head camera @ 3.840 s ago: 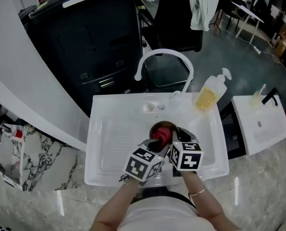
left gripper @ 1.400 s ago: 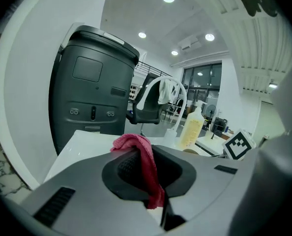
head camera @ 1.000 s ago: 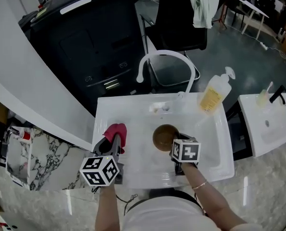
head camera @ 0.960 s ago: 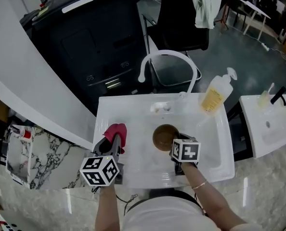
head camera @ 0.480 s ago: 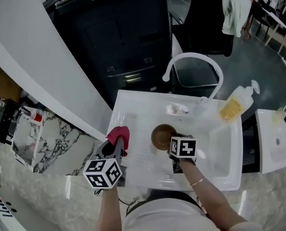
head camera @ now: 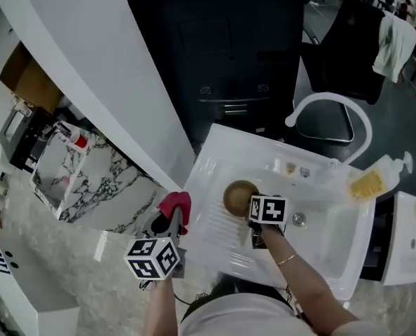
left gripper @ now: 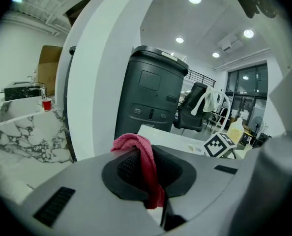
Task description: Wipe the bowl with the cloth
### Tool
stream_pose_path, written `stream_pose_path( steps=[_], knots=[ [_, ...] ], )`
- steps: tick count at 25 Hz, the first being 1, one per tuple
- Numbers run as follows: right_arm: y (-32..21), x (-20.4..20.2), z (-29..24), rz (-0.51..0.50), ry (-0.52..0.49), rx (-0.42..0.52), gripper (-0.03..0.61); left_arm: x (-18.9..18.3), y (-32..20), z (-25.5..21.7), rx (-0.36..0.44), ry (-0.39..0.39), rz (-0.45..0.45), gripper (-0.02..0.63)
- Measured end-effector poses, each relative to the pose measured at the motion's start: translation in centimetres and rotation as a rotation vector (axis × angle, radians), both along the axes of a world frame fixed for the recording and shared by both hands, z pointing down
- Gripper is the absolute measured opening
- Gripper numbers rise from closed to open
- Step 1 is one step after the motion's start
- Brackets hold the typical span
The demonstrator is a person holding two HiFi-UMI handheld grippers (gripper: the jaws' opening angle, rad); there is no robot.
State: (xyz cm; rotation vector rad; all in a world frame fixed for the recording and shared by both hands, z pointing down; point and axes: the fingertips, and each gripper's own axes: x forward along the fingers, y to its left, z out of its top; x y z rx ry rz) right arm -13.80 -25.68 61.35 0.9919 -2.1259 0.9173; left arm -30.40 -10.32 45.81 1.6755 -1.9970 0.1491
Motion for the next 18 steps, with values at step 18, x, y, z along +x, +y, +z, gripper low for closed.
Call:
stream_pose_path(
  steps=[18],
  knots=[
    [-0.7, -5.2, 1.5, -0.074, -0.007, -0.012, 0.018, -4.0, 2.0, 0.3, -0.010, 0.017, -0.110, 0.043]
  ],
)
